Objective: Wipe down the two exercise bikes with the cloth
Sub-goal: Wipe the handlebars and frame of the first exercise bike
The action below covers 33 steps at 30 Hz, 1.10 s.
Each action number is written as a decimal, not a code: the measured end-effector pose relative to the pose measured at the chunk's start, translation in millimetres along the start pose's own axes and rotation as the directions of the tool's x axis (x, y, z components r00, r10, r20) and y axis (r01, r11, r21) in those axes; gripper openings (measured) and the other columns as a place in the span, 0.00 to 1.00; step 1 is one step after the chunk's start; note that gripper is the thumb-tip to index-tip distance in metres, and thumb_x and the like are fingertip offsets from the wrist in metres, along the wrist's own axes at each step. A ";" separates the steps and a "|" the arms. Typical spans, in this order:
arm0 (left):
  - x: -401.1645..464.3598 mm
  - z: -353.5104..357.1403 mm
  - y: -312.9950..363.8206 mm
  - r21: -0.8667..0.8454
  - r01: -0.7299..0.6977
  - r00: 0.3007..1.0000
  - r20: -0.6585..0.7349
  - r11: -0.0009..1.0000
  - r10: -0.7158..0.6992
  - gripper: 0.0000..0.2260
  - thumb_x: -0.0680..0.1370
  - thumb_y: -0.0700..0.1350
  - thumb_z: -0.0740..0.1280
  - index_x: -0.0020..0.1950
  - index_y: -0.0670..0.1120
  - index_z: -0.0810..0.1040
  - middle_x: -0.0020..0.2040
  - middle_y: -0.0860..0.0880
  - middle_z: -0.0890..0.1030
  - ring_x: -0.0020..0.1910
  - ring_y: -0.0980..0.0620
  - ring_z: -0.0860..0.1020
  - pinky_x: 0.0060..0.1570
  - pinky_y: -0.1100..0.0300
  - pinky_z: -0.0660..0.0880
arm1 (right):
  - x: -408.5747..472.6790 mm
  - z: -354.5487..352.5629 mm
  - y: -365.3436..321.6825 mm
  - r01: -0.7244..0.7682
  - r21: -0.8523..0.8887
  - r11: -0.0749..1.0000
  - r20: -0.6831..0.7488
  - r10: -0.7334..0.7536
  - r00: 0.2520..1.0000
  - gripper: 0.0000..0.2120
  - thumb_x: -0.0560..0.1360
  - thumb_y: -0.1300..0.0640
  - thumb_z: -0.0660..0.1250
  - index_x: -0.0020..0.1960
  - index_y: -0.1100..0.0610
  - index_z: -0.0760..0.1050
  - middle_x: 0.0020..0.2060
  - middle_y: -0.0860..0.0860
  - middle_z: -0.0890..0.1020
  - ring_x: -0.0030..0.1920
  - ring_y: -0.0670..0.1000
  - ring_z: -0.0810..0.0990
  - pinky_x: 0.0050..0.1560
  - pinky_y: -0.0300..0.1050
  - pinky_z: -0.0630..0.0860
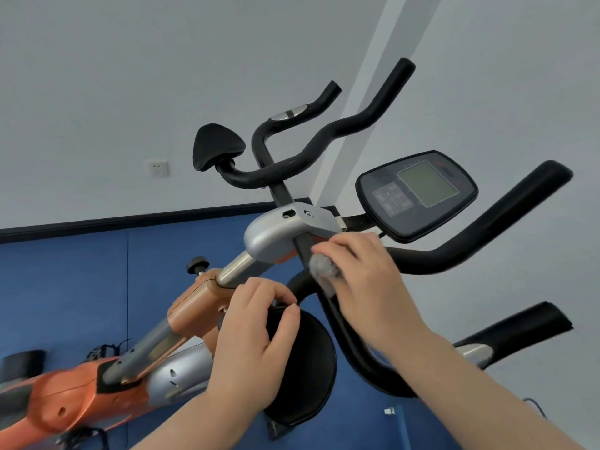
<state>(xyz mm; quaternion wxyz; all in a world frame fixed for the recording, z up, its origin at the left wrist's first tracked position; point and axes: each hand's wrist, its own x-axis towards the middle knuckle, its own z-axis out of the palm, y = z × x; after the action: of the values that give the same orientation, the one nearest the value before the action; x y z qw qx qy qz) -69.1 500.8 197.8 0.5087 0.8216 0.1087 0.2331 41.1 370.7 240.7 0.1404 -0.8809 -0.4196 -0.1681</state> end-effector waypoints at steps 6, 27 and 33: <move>32.4 5.0 26.5 0.118 -0.128 0.984 0.135 0.985 0.112 0.04 0.75 0.49 0.62 0.47 0.58 0.74 0.45 0.62 0.74 0.49 0.61 0.71 0.46 0.66 0.67 | -11.7 -37.0 35.1 -0.327 -0.053 0.944 -0.170 0.314 0.934 0.18 0.69 0.70 0.71 0.57 0.58 0.79 0.50 0.51 0.78 0.50 0.52 0.72 0.47 0.39 0.68; 75.1 49.7 48.1 -0.095 -0.037 0.963 0.263 0.995 0.061 0.08 0.76 0.44 0.63 0.48 0.58 0.75 0.47 0.57 0.75 0.44 0.62 0.73 0.43 0.63 0.70 | -14.8 -39.8 49.5 -0.628 0.021 0.778 -0.398 0.582 0.709 0.15 0.74 0.66 0.67 0.58 0.53 0.78 0.54 0.46 0.78 0.53 0.48 0.67 0.50 0.37 0.73; 71.2 49.6 48.4 0.042 -0.290 0.912 0.315 0.956 0.262 0.11 0.75 0.42 0.64 0.54 0.56 0.73 0.49 0.65 0.72 0.55 0.64 0.65 0.51 0.69 0.64 | -18.0 -60.8 44.4 -0.554 0.184 0.812 -0.209 0.583 0.785 0.12 0.76 0.59 0.66 0.58 0.49 0.77 0.53 0.41 0.76 0.53 0.43 0.65 0.51 0.23 0.62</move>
<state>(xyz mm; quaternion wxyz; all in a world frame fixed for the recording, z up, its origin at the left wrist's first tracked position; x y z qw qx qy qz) 14.4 469.3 241.5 0.4447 0.8764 -0.0784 0.1676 54.5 307.6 283.4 0.2866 -0.9277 -0.1214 -0.2059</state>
